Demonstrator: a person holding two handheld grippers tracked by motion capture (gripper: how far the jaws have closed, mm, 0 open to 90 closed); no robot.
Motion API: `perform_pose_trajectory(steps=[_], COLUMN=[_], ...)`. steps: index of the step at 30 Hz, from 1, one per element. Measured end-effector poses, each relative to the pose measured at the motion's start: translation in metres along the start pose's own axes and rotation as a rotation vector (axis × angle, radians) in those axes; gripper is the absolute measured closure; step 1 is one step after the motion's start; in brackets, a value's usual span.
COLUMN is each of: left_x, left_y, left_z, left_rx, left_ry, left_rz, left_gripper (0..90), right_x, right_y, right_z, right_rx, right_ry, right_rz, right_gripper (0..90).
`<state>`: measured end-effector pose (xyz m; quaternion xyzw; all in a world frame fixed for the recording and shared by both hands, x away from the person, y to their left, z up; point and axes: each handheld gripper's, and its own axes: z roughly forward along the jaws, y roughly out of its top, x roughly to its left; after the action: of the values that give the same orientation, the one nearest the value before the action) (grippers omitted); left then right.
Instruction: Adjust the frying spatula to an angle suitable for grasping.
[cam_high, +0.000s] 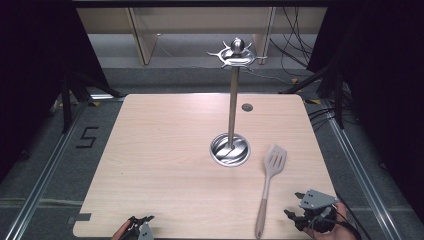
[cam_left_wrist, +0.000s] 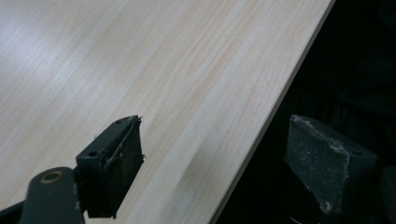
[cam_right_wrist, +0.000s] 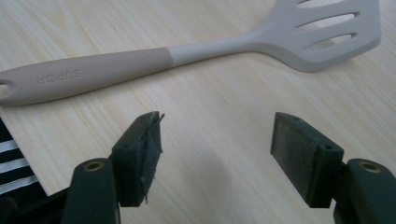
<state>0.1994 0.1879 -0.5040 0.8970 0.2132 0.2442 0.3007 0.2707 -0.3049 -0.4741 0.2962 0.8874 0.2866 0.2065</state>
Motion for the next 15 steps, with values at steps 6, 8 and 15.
perform_pose_trajectory(steps=[6,8,15], left_x=[0.0005,-0.0001,0.0003], left_y=[-0.0003,-0.0003,-0.0003], left_z=[-0.0014,-0.0001,-0.0013], left_rx=[0.005,-0.001,0.003], left_ry=[-0.007,0.010,-0.002], left_rz=[0.005,0.002,0.004], left_gripper=[18.0,18.1,18.1], right_x=[0.0037,0.0060,0.0097], right_y=[0.0001,0.0008,0.0030], right_z=[0.0007,0.0001,-0.0024], right_rx=[0.013,0.010,-0.010], right_ry=[0.032,0.056,0.115], right_rz=[-0.023,-0.038,-0.062], right_gripper=[49.0,57.9,85.6])
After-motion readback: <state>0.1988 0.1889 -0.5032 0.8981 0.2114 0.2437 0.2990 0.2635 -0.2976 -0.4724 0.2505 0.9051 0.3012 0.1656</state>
